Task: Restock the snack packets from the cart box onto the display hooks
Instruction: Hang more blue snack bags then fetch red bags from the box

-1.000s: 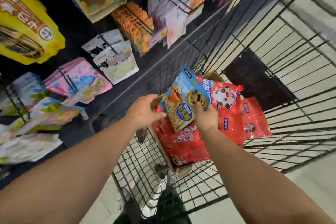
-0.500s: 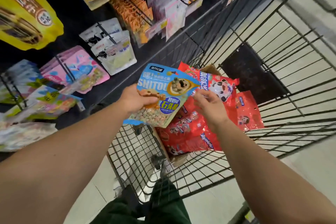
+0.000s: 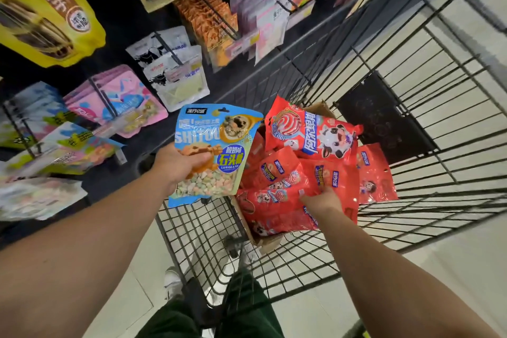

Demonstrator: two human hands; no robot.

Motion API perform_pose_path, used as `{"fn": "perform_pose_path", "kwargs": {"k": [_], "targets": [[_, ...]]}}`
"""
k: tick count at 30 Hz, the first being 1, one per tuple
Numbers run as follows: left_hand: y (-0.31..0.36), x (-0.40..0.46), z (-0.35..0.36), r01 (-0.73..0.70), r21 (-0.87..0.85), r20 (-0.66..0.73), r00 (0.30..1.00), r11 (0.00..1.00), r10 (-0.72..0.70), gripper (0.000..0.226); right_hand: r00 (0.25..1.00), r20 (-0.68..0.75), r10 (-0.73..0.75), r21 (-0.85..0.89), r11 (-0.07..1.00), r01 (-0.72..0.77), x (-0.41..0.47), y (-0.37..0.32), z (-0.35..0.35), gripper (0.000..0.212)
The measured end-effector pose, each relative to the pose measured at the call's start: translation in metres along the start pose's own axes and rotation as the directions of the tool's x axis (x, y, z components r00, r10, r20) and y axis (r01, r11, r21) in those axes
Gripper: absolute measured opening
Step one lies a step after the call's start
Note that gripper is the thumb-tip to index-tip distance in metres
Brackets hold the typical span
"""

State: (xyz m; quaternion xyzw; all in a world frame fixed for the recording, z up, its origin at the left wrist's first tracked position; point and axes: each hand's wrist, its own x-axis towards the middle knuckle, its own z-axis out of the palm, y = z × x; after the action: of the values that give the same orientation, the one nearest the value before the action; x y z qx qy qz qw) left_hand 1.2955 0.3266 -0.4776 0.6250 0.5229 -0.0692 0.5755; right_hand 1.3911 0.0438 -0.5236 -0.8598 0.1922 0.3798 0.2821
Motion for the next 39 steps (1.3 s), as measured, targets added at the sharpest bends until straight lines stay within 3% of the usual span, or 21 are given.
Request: {"fn": "perform_pose_path", "kwargs": {"k": [5,12,17,23,26,30,31,35,39], "targets": [[0.001,-0.004,0.002,0.002,-0.013,-0.008,1.000,1.000,-0.003,0.027,0.996,0.037,-0.081,-0.074,0.994,0.084,-0.008,0.006,-0.003,0.047],[0.005,-0.014,0.005,0.010,-0.031,-0.009,1.000,0.999,-0.010,0.027,0.959,0.141,-0.246,-0.010,0.968,0.250,-0.010,-0.005,-0.005,0.010],[0.006,-0.026,0.000,-0.020,-0.096,-0.034,0.999,0.995,0.017,0.025,0.891,0.162,-0.425,0.120,0.904,0.409,-0.028,-0.029,0.007,0.024],[0.001,-0.054,-0.036,-0.066,-0.271,-0.083,0.996,0.960,0.045,0.017,0.821,0.181,-0.542,0.295,0.826,0.480,-0.073,-0.081,0.015,0.013],[-0.007,-0.070,-0.072,-0.106,-0.374,-0.133,0.989,0.921,0.060,0.028,0.751,0.201,-0.630,0.278,0.771,0.573,-0.107,-0.107,0.018,0.018],[-0.026,-0.107,-0.143,-0.165,-0.483,-0.212,0.975,0.860,0.067,0.081,0.676,0.226,-0.701,0.307,0.710,0.634,-0.169,-0.134,0.037,0.016],[-0.037,-0.116,-0.164,-0.178,-0.507,-0.236,0.970,0.843,0.062,0.082,0.659,0.238,-0.713,0.331,0.698,0.635,-0.189,-0.138,0.047,0.018],[-0.089,-0.177,-0.248,-0.290,-0.562,-0.363,0.928,0.775,0.084,0.042,0.522,0.350,-0.778,0.355,0.626,0.695,-0.278,-0.140,0.103,0.025],[-0.181,-0.249,-0.336,-0.365,-0.591,-0.457,0.886,0.719,0.075,0.061,0.345,0.434,-0.832,0.199,0.462,0.864,-0.375,-0.108,0.189,0.029]]}}
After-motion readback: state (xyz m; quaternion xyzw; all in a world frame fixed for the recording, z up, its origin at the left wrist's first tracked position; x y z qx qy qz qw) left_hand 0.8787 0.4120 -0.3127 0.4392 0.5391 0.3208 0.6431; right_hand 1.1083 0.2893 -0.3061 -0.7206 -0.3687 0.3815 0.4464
